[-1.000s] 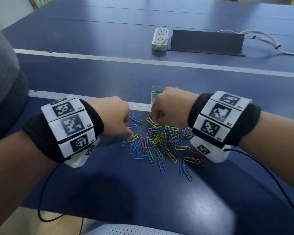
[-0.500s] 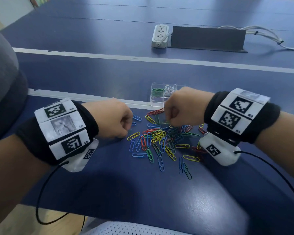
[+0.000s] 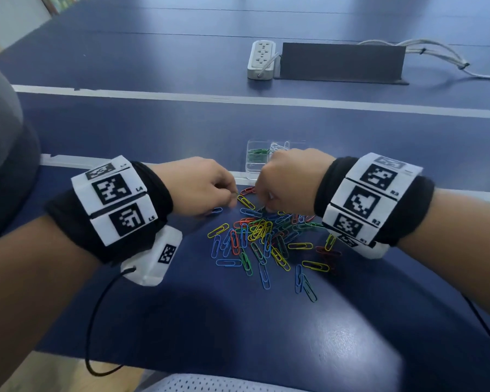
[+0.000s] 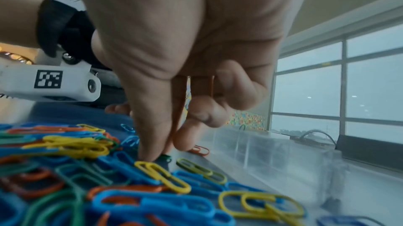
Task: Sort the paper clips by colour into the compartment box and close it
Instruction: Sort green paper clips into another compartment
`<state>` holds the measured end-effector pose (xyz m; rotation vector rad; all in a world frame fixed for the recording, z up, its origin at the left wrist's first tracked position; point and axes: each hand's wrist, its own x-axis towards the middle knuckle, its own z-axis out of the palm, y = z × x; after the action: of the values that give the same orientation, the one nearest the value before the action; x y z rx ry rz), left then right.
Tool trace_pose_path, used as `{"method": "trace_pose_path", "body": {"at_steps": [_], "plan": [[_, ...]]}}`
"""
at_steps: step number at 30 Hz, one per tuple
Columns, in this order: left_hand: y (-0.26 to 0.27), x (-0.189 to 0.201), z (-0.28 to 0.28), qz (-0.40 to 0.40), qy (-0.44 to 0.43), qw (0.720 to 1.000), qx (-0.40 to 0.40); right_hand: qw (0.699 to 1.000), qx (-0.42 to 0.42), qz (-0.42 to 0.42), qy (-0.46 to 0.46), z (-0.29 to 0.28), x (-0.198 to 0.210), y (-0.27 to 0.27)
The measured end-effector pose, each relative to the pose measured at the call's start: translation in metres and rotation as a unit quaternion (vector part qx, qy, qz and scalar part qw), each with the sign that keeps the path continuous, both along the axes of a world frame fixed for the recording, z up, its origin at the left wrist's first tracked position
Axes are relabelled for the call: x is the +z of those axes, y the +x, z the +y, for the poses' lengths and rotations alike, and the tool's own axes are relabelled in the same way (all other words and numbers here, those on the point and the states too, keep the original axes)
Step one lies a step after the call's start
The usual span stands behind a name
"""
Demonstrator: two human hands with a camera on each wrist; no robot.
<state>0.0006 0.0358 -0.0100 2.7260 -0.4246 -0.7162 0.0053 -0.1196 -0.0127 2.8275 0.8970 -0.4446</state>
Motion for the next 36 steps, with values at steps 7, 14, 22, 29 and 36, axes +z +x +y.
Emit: {"method": "trace_pose_path", "body": {"at_steps": [7,14,22,29,36], "plan": [[-0.002,-0.004,-0.016,-0.026,0.055,0.998,-0.013,0.999,0.028,-0.016,-0.025,-0.003,-0.002,-0.002],[-0.007,-0.009,-0.020,-0.037,0.047,0.997,-0.043,0.997,0.002,-0.004,0.071,-0.014,-0.002,0.004],[-0.004,-0.013,-0.033,-0.068,0.054,0.993,-0.078,0.999,0.006,0.008,0.032,-0.006,-0.002,0.000],[-0.003,-0.010,-0.032,-0.089,0.064,0.990,-0.087,0.990,-0.038,0.006,0.133,-0.017,-0.002,0.003],[0.001,-0.007,-0.024,-0.049,0.034,0.996,-0.063,0.928,-0.177,0.210,0.250,-0.034,0.000,0.007]]}}
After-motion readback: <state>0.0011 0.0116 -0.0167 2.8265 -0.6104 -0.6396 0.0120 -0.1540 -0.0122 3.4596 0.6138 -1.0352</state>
